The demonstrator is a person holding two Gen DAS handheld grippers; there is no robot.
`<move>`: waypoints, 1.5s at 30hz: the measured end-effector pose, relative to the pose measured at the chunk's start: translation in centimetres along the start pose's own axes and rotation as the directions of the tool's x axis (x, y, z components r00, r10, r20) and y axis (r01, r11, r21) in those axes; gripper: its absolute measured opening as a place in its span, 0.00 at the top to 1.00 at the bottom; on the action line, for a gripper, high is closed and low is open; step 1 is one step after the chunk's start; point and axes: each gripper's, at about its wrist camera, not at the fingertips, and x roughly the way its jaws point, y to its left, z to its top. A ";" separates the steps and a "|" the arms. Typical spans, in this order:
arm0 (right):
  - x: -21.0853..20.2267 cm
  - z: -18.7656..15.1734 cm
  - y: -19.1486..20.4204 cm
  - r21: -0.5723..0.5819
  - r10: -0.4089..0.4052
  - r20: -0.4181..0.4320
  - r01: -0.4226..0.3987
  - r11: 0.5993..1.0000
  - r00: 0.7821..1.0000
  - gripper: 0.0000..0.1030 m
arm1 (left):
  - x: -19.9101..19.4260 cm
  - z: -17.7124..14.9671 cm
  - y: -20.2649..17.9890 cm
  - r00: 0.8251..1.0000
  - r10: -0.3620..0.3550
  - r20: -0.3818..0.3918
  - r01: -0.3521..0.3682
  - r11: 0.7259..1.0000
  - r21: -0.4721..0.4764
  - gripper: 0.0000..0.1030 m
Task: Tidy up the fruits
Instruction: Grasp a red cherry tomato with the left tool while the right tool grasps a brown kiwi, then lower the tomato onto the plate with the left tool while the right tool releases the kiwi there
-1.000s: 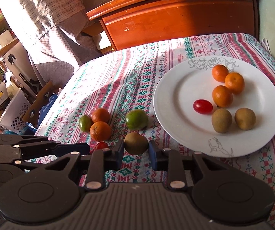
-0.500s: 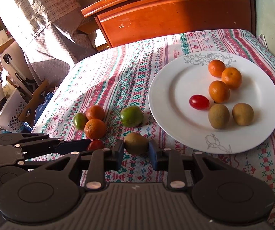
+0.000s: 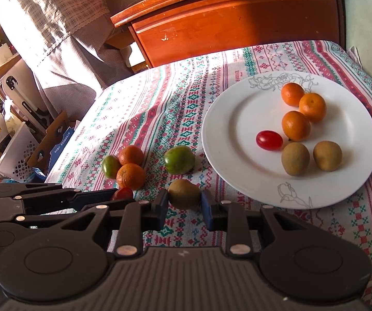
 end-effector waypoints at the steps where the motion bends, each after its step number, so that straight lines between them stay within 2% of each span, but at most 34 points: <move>1: -0.2 0.1 0.0 0.001 0.003 0.008 -0.003 1.000 1.000 0.73 | -0.1 0.1 0.0 1.000 0.000 0.002 0.000 1.000 -0.006 0.83; 6: -1.7 1.2 -0.1 0.019 0.007 0.068 -0.008 1.000 0.998 0.73 | -0.9 1.1 0.3 1.000 0.004 0.031 -0.003 0.999 -0.033 0.83; 12: -4.4 3.4 -1.1 0.052 -0.004 0.173 -0.005 0.999 0.985 0.73 | -1.9 3.5 0.6 0.995 -0.002 0.100 0.009 0.997 -0.071 0.83; 19: -6.5 4.8 -3.4 0.123 -0.083 0.249 0.054 0.991 0.965 0.73 | -2.4 6.5 -0.4 0.984 -0.024 0.175 0.037 0.996 -0.076 0.83; 28: -7.1 5.0 -6.1 0.242 -0.170 0.258 0.107 0.964 0.951 0.73 | -0.6 8.4 -1.9 0.982 -0.064 0.176 0.077 0.995 -0.068 0.83; 38: -6.1 3.9 -9.4 0.426 -0.255 0.187 0.156 0.891 0.949 0.73 | 2.9 9.6 -2.9 0.988 -0.085 0.131 0.096 0.992 -0.077 0.83; 45: -4.9 3.4 -9.8 0.437 -0.281 0.145 0.193 0.878 0.949 0.73 | 5.6 9.9 -3.8 0.990 -0.106 0.097 0.114 0.991 -0.074 0.83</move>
